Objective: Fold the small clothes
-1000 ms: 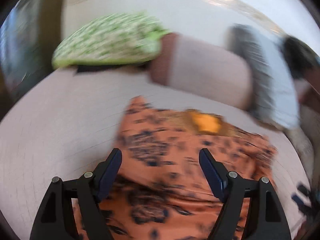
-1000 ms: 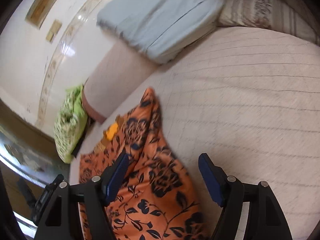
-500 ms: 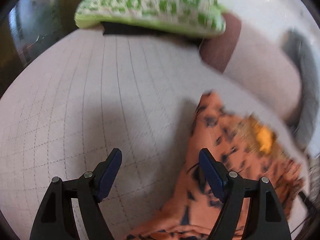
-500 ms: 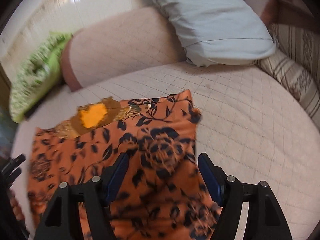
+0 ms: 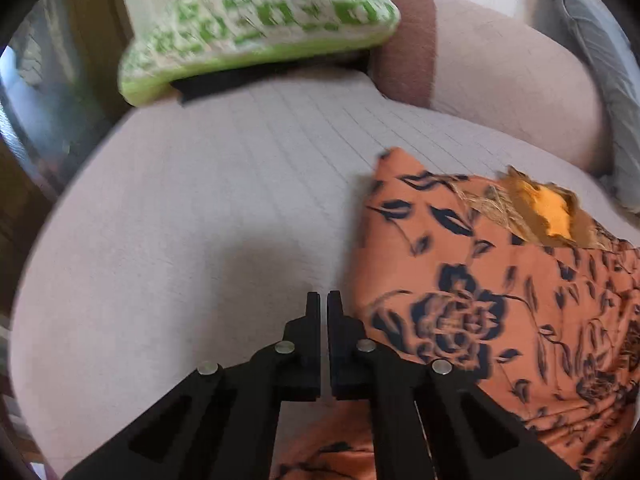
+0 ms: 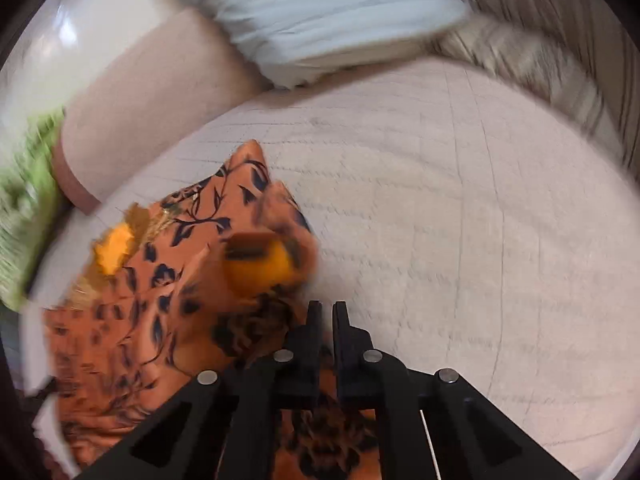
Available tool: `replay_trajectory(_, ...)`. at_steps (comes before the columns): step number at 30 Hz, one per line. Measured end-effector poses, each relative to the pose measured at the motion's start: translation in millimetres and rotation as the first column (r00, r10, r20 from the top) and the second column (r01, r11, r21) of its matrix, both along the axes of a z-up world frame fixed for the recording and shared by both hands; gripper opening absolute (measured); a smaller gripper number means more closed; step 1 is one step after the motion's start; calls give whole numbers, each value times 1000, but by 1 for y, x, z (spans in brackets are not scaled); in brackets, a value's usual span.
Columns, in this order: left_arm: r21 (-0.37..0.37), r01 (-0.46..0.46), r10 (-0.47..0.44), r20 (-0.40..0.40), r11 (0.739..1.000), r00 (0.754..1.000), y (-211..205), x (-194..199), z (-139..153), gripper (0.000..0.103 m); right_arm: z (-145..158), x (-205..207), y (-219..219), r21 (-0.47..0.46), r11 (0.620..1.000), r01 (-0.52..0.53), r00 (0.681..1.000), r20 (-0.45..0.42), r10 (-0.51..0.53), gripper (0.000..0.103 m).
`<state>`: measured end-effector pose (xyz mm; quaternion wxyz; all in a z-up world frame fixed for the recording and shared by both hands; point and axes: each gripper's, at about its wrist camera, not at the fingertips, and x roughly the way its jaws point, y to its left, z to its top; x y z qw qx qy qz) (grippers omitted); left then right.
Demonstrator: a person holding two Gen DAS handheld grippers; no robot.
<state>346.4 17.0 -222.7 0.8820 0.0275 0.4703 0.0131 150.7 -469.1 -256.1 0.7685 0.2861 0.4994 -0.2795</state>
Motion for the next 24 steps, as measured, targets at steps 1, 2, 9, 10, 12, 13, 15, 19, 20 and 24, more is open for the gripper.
replay_trajectory(1,-37,-8,8,-2,999,1000,7,0,2,3,-1,-11,-5,55,998,13,999,42,-16,5)
replay_trajectory(2,-67,-21,20,-9,998,1000,14,0,4,3,-3,-21,-9,81,996,33,998,58,-38,5)
replay_trajectory(9,-123,-103,102,-12,987,995,47,-6,14,3,12,-33,-35,279,947,158,958,188,-216,11)
replay_trajectory(10,-159,-93,92,-10,983,996,48,-6,16,3,19,-30,-35,260,954,151,955,210,-209,14)
replay_trajectory(12,-221,-51,51,-5,974,999,42,-6,19,4,36,-18,-30,217,969,117,944,278,-177,21)
replay_trajectory(13,-242,-26,27,-2,970,1000,36,-7,20,7,42,-11,-28,195,976,95,939,309,-153,21)
replay_trajectory(15,-264,40,-38,13,964,999,20,-9,24,22,54,14,-15,135,991,0,939,342,-47,21)
replay_trajectory(19,-162,151,-150,17,975,989,-19,-17,19,53,38,40,17,119,982,-149,955,274,111,20)
replay_trajectory(20,-119,156,-157,-4,981,988,-23,-16,14,53,30,43,28,120,978,-171,961,241,138,20)
replay_trajectory(24,6,122,-120,-143,992,982,-18,-9,-22,59,-11,12,29,77,982,-170,985,3,170,19)
